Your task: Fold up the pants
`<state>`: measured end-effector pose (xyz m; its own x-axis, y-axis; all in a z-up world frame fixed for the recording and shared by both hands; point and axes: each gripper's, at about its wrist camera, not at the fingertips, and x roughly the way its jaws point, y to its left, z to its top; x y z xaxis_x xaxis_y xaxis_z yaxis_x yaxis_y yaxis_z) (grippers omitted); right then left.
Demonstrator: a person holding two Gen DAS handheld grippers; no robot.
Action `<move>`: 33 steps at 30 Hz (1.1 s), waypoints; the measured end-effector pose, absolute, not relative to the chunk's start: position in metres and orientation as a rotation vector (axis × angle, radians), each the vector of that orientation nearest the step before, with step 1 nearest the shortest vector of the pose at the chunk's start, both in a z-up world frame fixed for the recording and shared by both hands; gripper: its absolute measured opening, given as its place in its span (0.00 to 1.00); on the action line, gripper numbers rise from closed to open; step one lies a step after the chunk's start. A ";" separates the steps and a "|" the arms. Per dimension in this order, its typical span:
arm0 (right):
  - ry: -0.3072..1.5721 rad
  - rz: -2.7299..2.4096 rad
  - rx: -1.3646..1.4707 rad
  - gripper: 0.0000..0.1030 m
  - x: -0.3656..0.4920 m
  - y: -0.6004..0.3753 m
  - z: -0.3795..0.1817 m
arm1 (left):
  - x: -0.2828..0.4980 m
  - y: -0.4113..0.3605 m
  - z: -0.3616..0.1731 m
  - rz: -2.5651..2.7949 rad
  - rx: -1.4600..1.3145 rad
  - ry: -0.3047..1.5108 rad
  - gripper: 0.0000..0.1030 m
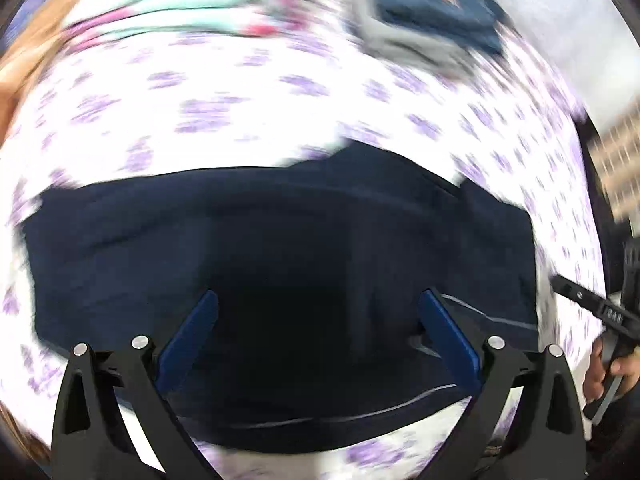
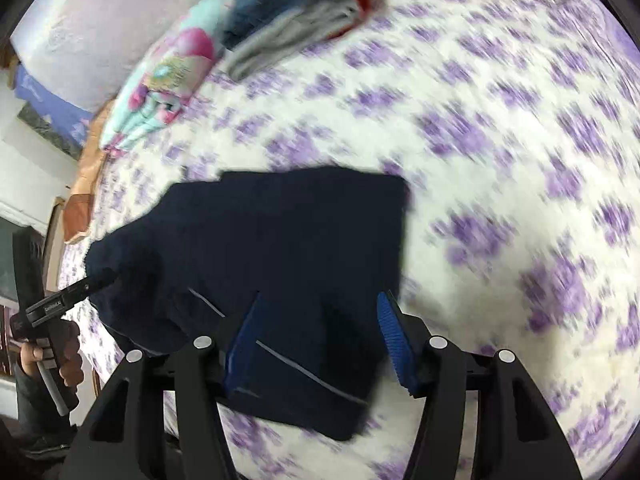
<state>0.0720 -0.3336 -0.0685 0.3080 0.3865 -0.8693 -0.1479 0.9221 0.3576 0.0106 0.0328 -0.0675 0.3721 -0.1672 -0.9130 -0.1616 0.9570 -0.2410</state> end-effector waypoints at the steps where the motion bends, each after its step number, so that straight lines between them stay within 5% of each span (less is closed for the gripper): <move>1: 1.204 0.371 0.205 0.60 0.074 -0.322 -0.068 | 0.002 0.049 -0.067 0.032 -0.335 1.185 0.95; 5: 1.179 0.433 0.059 0.83 0.093 -0.253 -0.067 | -0.023 0.106 -0.067 0.149 -0.407 1.160 0.95; 17: 1.306 0.150 -0.341 0.96 0.130 -0.138 -0.136 | -0.065 0.138 -0.079 0.203 -0.467 1.187 0.95; 20: 1.271 0.168 -0.308 0.86 0.125 -0.147 -0.134 | -0.070 0.140 -0.085 0.207 -0.479 1.191 0.95; 24: 1.276 0.192 -0.189 0.40 0.130 -0.172 -0.120 | -0.070 0.147 -0.088 0.220 -0.487 1.190 0.95; 26: 1.287 0.214 -0.112 0.30 0.136 -0.185 -0.116 | -0.069 0.152 -0.085 0.221 -0.495 1.179 0.95; 33: 1.262 0.357 0.042 0.22 0.131 -0.200 -0.095 | -0.069 0.176 -0.072 0.268 -0.490 1.144 0.95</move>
<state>0.1307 -0.2000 -0.0952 0.2567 0.2862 -0.9231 -0.2402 0.9441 0.2259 -0.0689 0.1755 -0.0725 0.3979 -0.0432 -0.9164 -0.4453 0.8642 -0.2341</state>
